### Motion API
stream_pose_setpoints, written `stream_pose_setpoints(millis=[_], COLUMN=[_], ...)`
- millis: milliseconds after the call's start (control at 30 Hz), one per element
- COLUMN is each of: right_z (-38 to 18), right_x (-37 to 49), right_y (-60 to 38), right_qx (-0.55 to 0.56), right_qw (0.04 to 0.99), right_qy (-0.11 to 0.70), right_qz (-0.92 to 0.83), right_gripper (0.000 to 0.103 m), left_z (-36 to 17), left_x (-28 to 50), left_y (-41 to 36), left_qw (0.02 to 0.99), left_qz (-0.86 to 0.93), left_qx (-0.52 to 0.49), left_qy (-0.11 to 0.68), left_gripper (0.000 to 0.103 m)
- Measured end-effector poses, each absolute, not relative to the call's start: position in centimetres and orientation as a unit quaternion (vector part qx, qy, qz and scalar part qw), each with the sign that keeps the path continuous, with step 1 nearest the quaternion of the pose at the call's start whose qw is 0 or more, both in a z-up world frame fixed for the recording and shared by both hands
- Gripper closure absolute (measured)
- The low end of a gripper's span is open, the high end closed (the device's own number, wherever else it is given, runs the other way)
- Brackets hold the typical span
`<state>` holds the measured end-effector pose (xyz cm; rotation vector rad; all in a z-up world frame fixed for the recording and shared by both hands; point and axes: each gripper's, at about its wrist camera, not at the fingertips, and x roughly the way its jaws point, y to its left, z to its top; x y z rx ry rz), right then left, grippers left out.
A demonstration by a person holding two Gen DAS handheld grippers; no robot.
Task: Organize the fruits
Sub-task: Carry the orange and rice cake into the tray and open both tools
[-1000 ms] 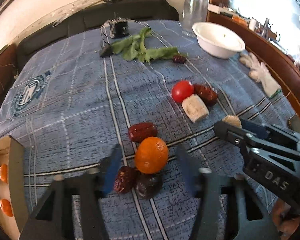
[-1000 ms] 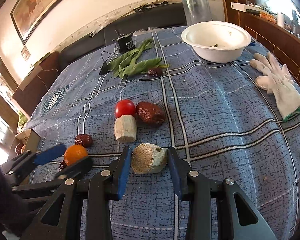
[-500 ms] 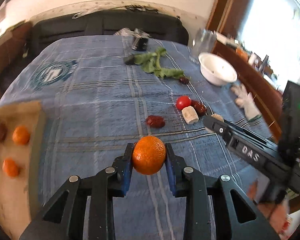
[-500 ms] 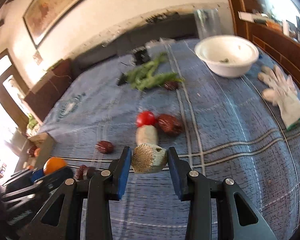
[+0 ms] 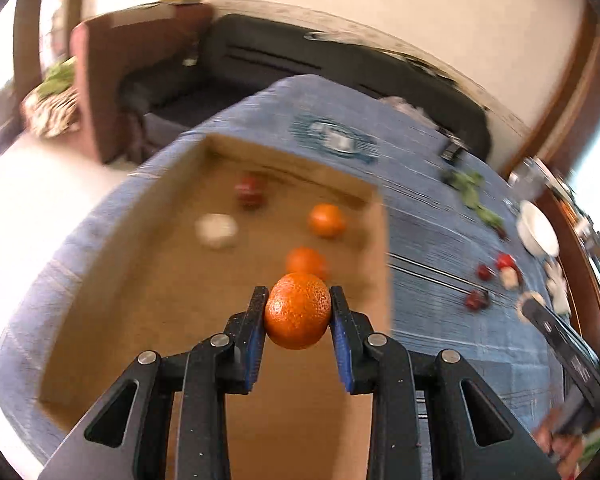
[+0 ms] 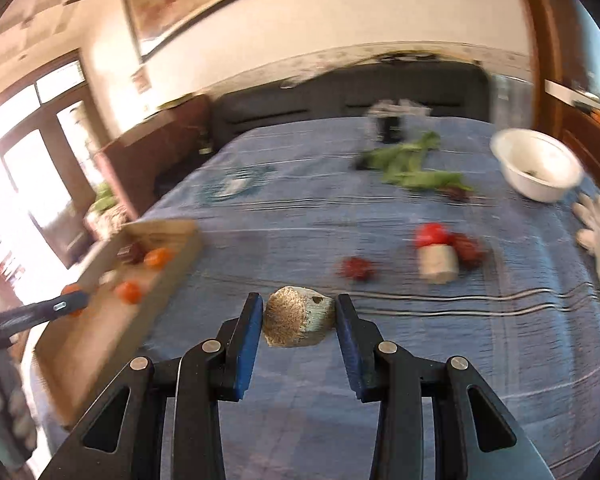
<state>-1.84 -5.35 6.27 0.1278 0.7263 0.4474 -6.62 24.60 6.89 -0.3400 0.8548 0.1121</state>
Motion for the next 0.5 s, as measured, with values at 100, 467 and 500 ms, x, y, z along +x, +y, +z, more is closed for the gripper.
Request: stream_pose_setpoints(millis=[100,467,500], right_z=[7.0,4.6,4.1], right_x=[-2.4,-1.5,-1.2], right_y=[-0.9,13.0,13.8], right_qx=[0.041,-0.052,-0.059], right_qw=[0.893,0.845,0.843], right_qy=[0.363,0.412,0.416], right_qz=[0.263,0.337,0.337], right_gripper=[0.062,0.062,0.062], left_z=[6.4,3.5,3.4], left_x=[-5.7,-3.3,-3.1], left_y=[26.7,30.5,30.5], left_qw=[0.886,0.853,0.852], left_qz=[0.072,0.091,0.090], left_qx=[-0.156,-0.157,-0.158], left_qy=[0.430,0.490,0.491], left_gripper=[0.074,0.074,0.074])
